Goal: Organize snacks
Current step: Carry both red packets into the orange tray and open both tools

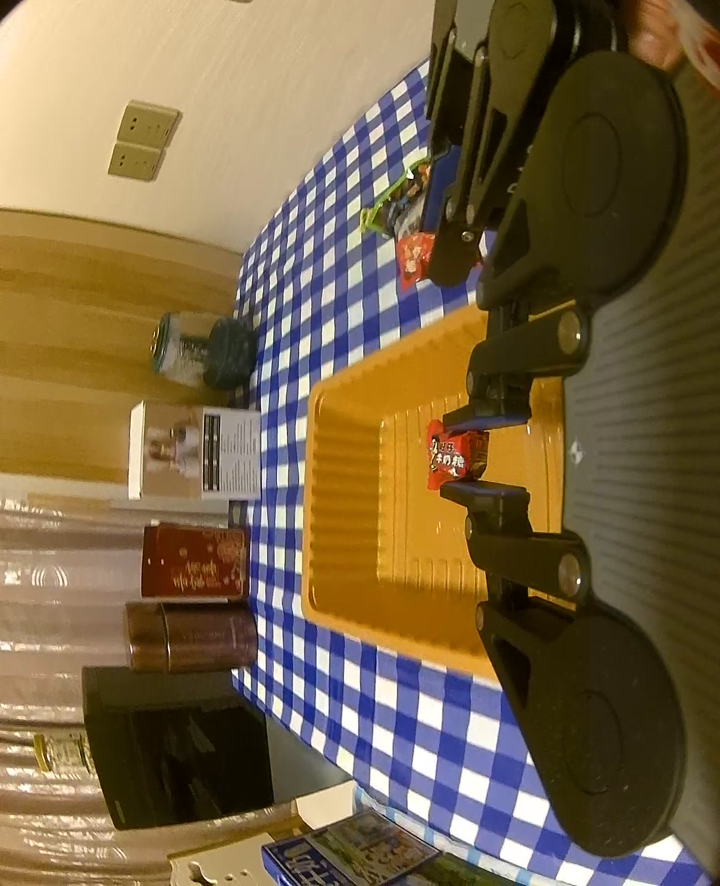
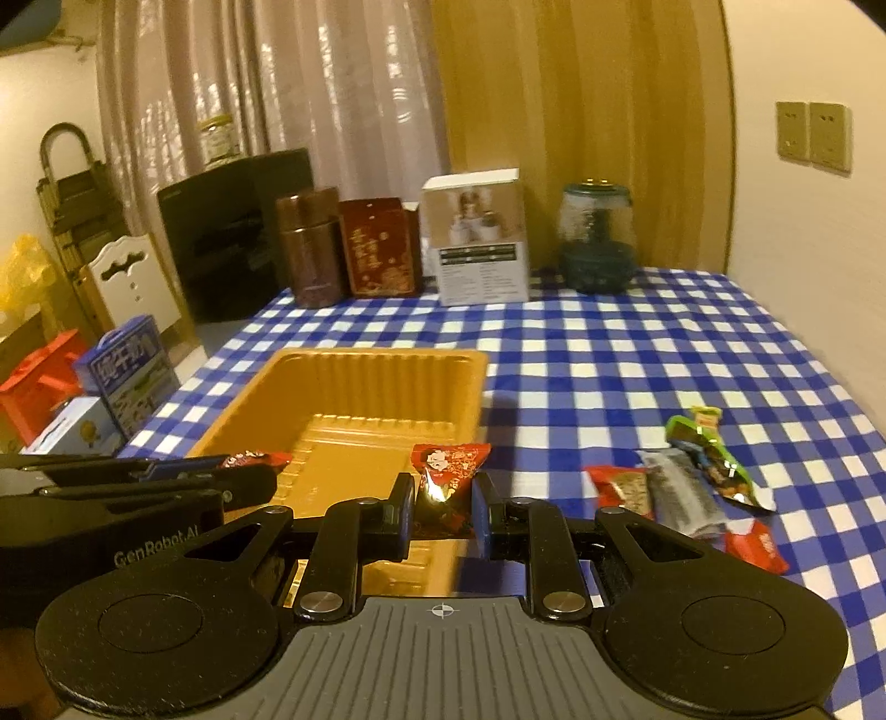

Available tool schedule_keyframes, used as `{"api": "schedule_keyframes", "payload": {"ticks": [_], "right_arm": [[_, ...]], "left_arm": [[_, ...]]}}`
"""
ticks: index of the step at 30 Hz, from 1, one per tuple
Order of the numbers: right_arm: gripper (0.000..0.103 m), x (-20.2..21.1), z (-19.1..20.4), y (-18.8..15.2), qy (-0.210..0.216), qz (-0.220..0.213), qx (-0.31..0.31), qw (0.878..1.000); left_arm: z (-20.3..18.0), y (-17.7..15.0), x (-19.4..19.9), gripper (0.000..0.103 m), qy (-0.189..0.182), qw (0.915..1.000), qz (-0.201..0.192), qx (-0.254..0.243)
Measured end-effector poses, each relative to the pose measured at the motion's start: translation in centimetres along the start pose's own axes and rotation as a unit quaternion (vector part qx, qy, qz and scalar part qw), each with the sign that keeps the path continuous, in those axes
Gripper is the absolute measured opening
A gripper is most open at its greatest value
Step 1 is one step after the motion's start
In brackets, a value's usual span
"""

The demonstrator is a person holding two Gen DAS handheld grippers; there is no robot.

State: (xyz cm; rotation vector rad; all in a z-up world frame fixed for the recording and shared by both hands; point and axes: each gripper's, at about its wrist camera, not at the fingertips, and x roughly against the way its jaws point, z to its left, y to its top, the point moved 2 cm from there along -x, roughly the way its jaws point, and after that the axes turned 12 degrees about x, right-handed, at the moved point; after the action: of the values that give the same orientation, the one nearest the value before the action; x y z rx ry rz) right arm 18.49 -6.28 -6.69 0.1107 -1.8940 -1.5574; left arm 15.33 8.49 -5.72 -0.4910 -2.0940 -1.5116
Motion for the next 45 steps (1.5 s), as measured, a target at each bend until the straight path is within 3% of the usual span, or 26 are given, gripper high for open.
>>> {"api": "schedule_keyframes", "payload": {"ticks": [12, 41, 44, 45], "right_arm": [[0.022, -1.5, 2.5, 0.1, 0.019, 0.012, 0.016, 1.000], [0.022, -2.2, 3.6, 0.5, 0.034, 0.015, 0.010, 0.999], [0.023, -2.4, 3.6, 0.5, 0.043, 0.018, 0.004, 0.999], [0.027, -2.5, 3.5, 0.5, 0.047, 0.020, 0.000, 0.999]], "left_arm": [[3.2, 0.2, -0.4, 0.017, 0.015, 0.9997, 0.007, 0.021], [5.1, 0.2, -0.5, 0.020, 0.031, 0.9987, 0.004, 0.039], [5.3, 0.3, -0.5, 0.020, 0.030, 0.9985, 0.003, 0.046], [5.4, 0.3, -0.5, 0.020, 0.030, 0.9984, 0.003, 0.049]]}}
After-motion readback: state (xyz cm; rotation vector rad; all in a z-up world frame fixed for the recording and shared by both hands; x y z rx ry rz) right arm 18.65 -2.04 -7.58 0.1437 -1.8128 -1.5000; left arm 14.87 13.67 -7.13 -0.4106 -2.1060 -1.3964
